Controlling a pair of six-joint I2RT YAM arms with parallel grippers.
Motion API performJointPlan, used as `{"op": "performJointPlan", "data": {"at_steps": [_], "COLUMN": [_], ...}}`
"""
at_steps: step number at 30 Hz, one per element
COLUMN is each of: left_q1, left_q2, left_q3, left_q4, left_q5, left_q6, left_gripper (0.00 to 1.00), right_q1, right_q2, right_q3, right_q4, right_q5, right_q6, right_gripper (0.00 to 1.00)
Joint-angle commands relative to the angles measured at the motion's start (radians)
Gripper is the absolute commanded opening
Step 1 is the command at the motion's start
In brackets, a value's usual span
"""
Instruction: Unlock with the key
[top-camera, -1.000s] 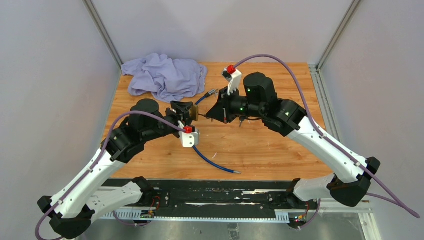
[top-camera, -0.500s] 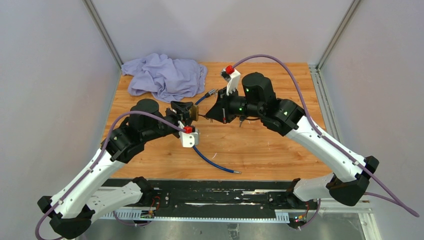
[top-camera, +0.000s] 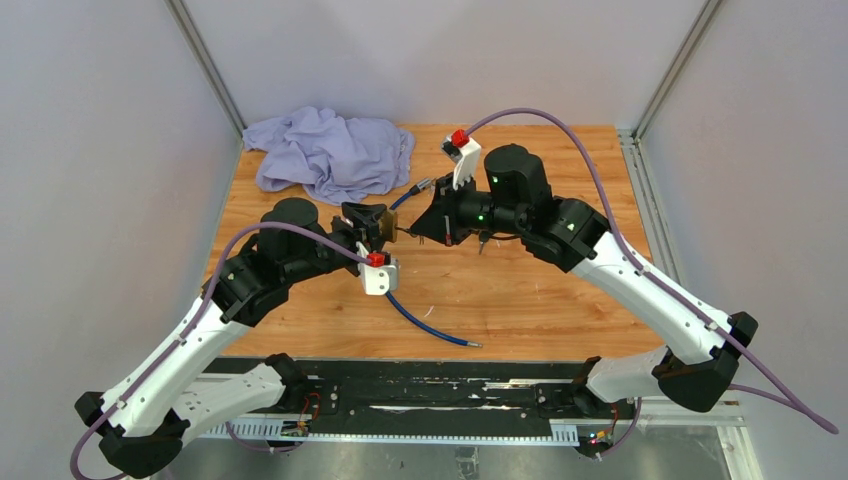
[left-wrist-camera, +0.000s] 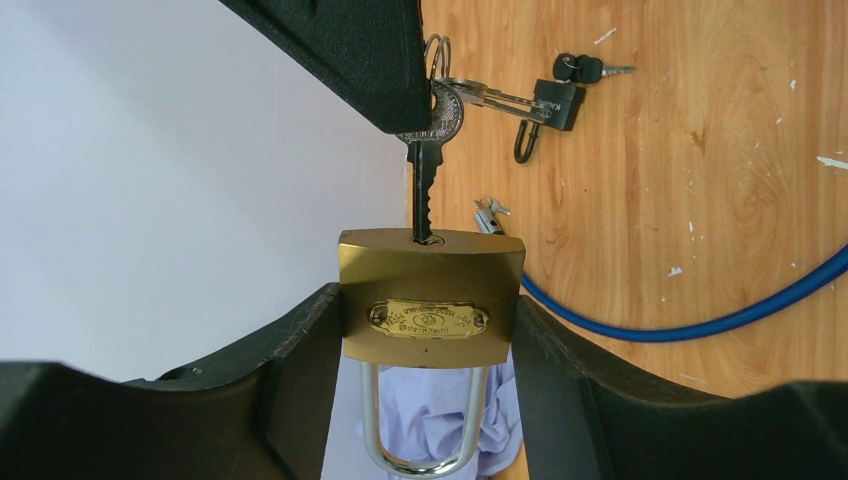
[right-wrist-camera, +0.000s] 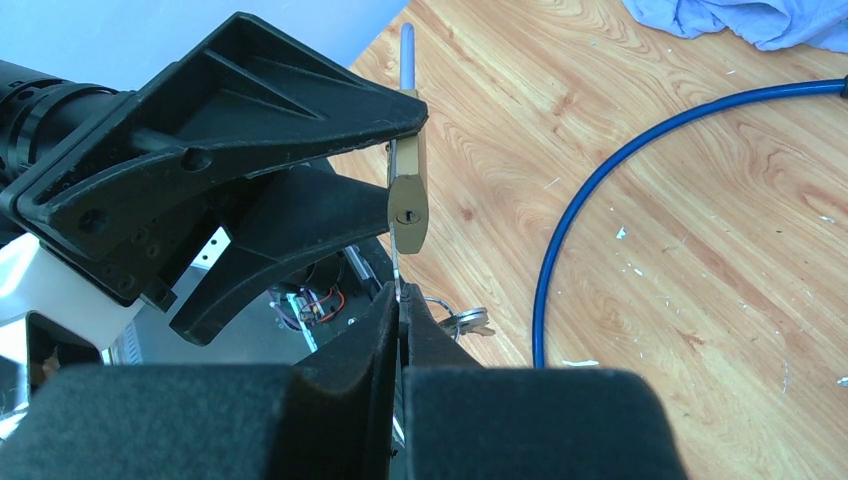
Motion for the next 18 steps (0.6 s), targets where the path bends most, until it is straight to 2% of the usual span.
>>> {"op": "performJointPlan", "data": {"at_steps": [1,18], "left_q1": [-0.012,-0.02], "left_q2": [-0.013,-0.006], "left_q3": [0.027,0.034], "left_q4": [0.081,0.081], "left_q5": [0.011,0.004], "left_q6": [0.012,0.011], "left_gripper": [0.0,0.0], "right_q1": [0.013,0.014], "right_q2": [0.006,0.018], "right_q3": [-0.014,-0.025], "right_q4": [0.039,0.056], "right_q5": [0.002,0.014], "right_q6": [0.005,0.012], "right_gripper": [0.01,0.01]}}
